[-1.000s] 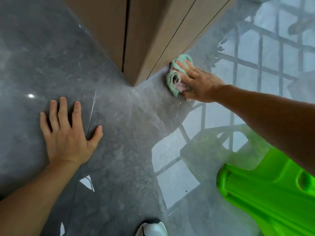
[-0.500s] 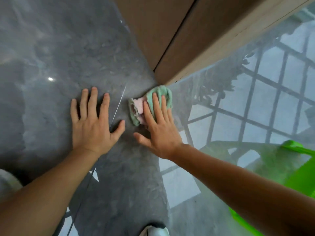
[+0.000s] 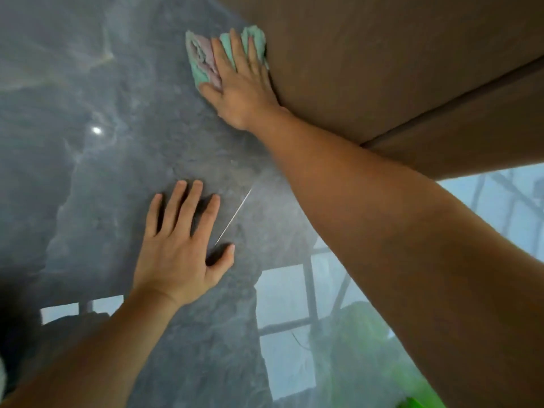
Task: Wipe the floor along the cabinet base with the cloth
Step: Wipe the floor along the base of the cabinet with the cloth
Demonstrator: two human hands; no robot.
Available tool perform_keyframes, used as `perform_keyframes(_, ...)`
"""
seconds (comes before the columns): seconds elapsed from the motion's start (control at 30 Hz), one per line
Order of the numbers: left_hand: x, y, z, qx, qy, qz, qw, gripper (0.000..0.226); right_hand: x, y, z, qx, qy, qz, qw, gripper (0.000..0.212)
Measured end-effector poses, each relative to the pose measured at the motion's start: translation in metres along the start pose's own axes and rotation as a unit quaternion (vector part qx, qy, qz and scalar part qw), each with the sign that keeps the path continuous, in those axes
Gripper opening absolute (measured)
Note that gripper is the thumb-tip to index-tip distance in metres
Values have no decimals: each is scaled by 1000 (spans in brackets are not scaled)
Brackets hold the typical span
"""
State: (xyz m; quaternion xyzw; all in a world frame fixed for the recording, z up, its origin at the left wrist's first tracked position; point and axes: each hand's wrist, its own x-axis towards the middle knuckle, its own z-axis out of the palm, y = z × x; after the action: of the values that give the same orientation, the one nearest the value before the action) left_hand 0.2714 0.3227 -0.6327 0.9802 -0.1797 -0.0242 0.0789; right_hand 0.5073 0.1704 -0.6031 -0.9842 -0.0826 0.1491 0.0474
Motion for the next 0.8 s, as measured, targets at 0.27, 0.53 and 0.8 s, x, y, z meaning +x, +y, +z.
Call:
perform_keyframes(0.27, 1, 0, -7, -7, -31, 3, 999, 79, -176, 23, 48, 9, 38, -42, 998, 76)
perform_keyframes(0.53, 1, 0, -5, 11, -46, -1, 999, 82, -197, 14, 64, 26, 27, 0, 999, 82)
perform_keyframes(0.8, 0, 1, 2, 10, 5, 4, 1000, 76, -49, 2, 20, -9, 48, 17, 999, 74)
